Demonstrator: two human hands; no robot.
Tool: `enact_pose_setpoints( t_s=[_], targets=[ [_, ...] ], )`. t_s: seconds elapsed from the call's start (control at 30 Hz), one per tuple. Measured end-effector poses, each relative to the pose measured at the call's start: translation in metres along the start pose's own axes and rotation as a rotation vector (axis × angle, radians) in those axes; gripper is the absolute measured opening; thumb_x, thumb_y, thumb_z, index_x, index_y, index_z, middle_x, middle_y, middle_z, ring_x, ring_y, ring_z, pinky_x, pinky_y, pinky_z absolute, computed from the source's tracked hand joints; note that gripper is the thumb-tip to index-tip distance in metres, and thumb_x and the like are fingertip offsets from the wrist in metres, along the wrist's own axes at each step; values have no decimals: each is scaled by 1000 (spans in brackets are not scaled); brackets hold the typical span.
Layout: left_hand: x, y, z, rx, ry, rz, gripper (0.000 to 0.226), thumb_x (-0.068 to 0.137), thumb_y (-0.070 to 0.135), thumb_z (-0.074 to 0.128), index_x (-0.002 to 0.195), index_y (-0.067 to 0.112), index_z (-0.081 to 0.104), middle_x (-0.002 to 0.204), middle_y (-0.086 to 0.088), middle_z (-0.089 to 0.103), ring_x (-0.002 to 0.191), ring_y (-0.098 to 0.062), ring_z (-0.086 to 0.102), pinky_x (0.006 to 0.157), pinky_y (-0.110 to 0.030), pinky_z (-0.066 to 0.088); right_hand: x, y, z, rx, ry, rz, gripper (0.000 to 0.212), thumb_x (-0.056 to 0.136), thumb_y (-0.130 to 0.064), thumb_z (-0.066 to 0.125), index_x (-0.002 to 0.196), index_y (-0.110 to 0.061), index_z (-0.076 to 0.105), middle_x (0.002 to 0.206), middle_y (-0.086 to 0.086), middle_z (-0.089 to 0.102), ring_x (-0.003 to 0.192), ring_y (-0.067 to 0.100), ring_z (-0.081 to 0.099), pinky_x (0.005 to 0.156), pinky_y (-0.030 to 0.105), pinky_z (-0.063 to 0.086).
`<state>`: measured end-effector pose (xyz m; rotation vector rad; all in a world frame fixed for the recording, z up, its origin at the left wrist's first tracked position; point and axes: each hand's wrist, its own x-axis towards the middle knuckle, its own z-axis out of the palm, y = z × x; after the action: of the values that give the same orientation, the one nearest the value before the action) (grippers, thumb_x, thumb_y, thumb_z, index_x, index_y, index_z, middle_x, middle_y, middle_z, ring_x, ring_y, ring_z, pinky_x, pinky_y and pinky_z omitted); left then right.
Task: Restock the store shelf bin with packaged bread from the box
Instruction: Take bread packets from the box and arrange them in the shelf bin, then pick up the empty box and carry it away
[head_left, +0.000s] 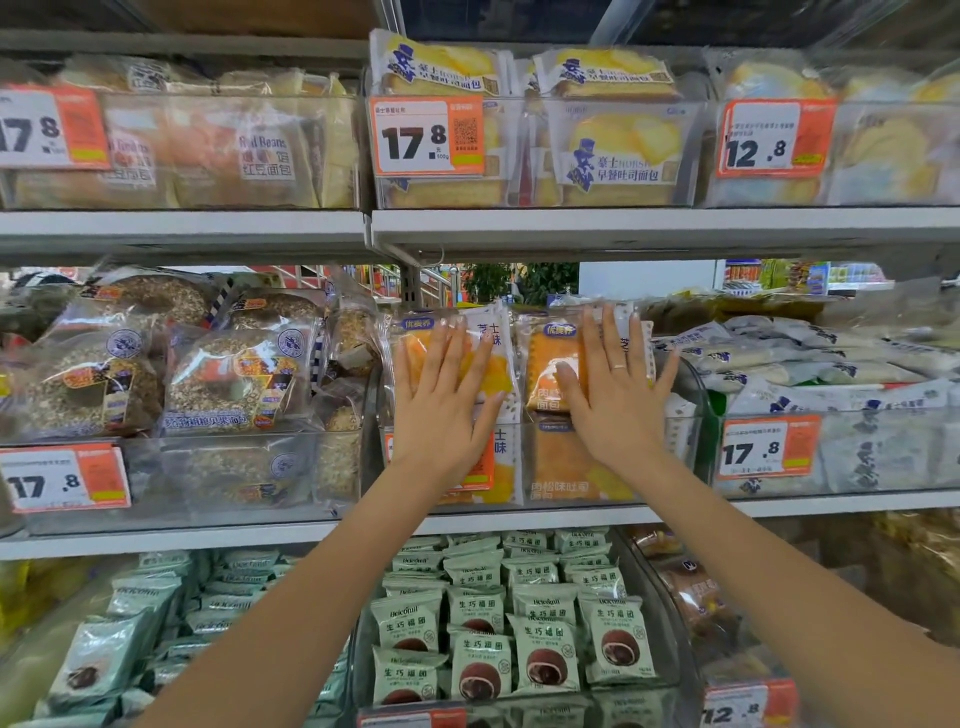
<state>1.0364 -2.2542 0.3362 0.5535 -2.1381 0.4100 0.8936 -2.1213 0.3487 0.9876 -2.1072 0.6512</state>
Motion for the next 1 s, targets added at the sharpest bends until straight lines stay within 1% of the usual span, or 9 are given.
enact_pose_setpoints(
  t_s=[0.2, 0.27, 0.33, 0.43, 0.53, 0.67, 0.87, 0.93, 1.0],
  targets=[
    [-6, 1, -11, -55, -115, -10, 80, 83, 64, -20, 152, 29, 1, 159, 0, -8, 143, -13, -19, 113, -44, -20, -5, 0, -5, 10, -77, -18, 63, 96, -58, 5, 151, -30, -7, 159, -8, -8, 146, 16, -14, 113, 59, -9],
    [-18, 1, -17, -129, -69, 32, 74, 92, 59, -8, 152, 24, 14, 159, -2, 0, 146, -15, -8, 117, -46, -8, -21, -5, -8, 60, 34, -39, 62, 96, -56, 6, 152, -29, 1, 159, -7, 0, 147, 14, -7, 114, 58, -10],
    [-41, 3, -25, -224, 27, 134, 56, 100, 41, 19, 142, 13, 42, 153, -11, 31, 142, -24, 24, 114, -46, 19, -52, -10, -11, 196, 138, -63, 58, 99, -49, 17, 151, -24, 16, 158, -6, 13, 147, 14, 3, 116, 52, -6],
    [-92, 9, -28, -314, 191, 304, 27, 94, 17, 43, 110, 4, 61, 117, -15, 60, 105, -26, 53, 85, -36, 40, -121, -11, -9, 417, 171, -116, 39, 99, -32, 36, 132, -12, 44, 140, 7, 45, 134, 22, 36, 114, 41, 21],
    [-160, 13, -19, -388, 12, 297, 18, 89, 13, 47, 101, 5, 58, 100, -11, 60, 82, -24, 56, 66, -34, 46, -208, -5, 9, 458, 7, -11, 19, 92, -16, 54, 109, -8, 48, 108, 10, 53, 92, 20, 53, 82, 34, 47],
    [-276, 18, -7, -348, -343, -35, 23, 82, 11, 63, 104, 7, 57, 95, -7, 58, 76, -25, 60, 55, -34, 49, -320, 15, 27, 374, -290, 264, 31, 84, -6, 65, 112, -5, 51, 111, 12, 52, 98, 27, 54, 76, 33, 46],
    [-427, 8, -9, -197, -816, -668, 62, 88, 24, 58, 139, 1, 32, 136, -19, 40, 125, -34, 39, 102, -41, 38, -458, 36, 20, 158, -789, 562, 67, 93, -34, 55, 146, -12, 21, 148, 10, 33, 131, 27, 42, 101, 37, 42],
    [-461, 9, -13, -248, -935, -862, 72, 90, 28, 59, 144, 1, 21, 143, -20, 33, 127, -35, 41, 101, -42, 39, -484, 40, 20, 69, -910, 602, 75, 92, -38, 55, 149, -15, 12, 149, 6, 34, 129, 24, 47, 98, 34, 46],
    [-487, 5, -13, -275, -1033, -993, 61, 91, 27, 58, 138, 1, 30, 131, -18, 47, 109, -32, 54, 86, -40, 46, -499, 45, 22, 127, -955, 654, 72, 93, -27, 57, 149, -16, 13, 139, 8, 50, 114, 23, 60, 90, 33, 53]
  ],
)
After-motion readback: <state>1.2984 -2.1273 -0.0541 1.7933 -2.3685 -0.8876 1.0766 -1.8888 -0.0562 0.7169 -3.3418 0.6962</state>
